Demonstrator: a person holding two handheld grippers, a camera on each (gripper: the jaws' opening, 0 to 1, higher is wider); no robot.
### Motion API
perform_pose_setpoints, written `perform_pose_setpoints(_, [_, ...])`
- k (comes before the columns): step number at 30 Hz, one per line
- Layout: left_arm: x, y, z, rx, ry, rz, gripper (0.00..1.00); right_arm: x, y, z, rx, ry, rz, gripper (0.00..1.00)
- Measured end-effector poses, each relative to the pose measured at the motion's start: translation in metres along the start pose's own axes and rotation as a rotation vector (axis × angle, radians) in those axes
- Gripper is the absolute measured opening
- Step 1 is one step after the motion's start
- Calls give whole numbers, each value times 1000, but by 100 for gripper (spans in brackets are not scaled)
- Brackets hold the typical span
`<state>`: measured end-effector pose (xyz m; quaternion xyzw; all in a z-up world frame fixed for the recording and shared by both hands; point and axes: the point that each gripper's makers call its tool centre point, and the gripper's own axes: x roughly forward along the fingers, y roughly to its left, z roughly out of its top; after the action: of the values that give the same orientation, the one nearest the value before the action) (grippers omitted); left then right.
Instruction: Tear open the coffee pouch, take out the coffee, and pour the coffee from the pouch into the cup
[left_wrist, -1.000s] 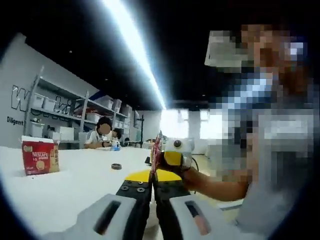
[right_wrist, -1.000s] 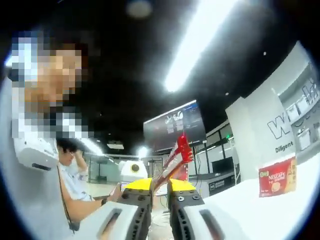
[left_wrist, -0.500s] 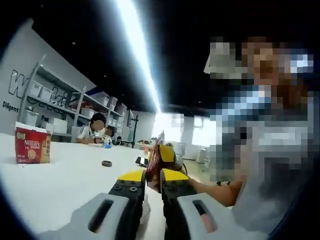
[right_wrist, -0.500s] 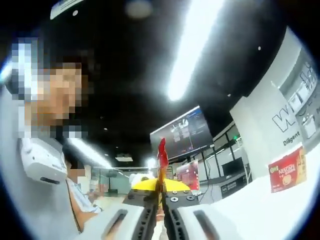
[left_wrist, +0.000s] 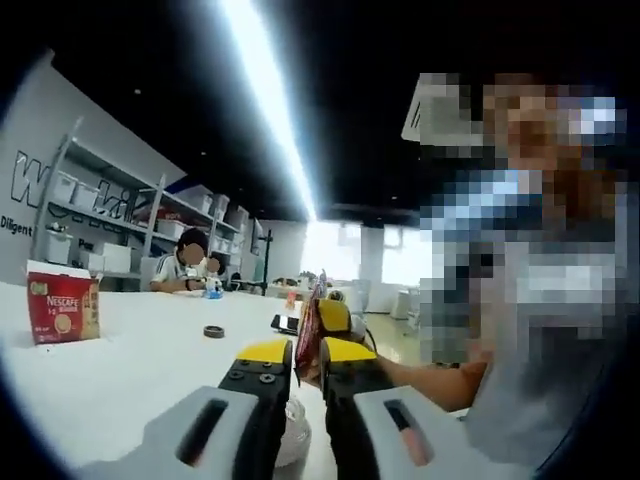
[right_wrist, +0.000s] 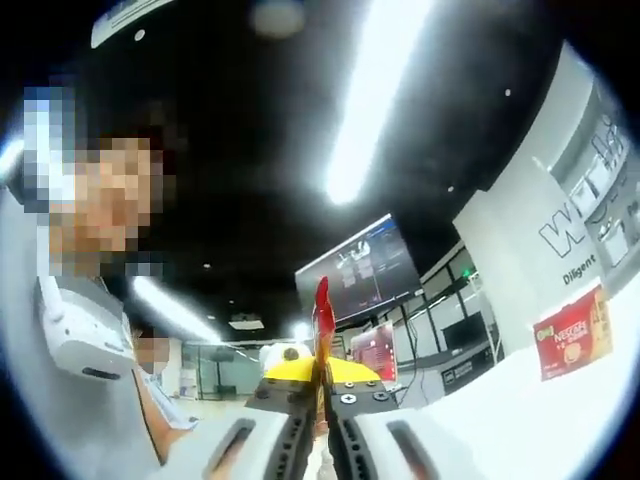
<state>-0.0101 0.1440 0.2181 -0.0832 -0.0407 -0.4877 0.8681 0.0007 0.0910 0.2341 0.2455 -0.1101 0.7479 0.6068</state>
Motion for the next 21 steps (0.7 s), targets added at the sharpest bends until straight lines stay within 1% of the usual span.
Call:
perform_pose_setpoints(3, [3,-1,0,16,3,0,12,0,1,-3,2,-2,10,4])
perform_pose_setpoints(8, [6,-1,0,14,-2,-3,11,1,2,-4,2,-12,8,4])
perform_pose_setpoints(12, [11,-12,-1,18,-10,-18,10,2,6,-2,17,-28,16,4])
perform_pose_setpoints(15, [15,-18,-1,45,-15,-17,9,1,13,-1,12,-32,19,4])
perform_pose_setpoints(18, [18,-19,-2,55,-21,-15,6,-3,15,1,-8,-31,1,4])
perform_pose_setpoints(21, [20,-21,-3,64,-19,-5,5,-6,17,1,-30,-26,-17,4])
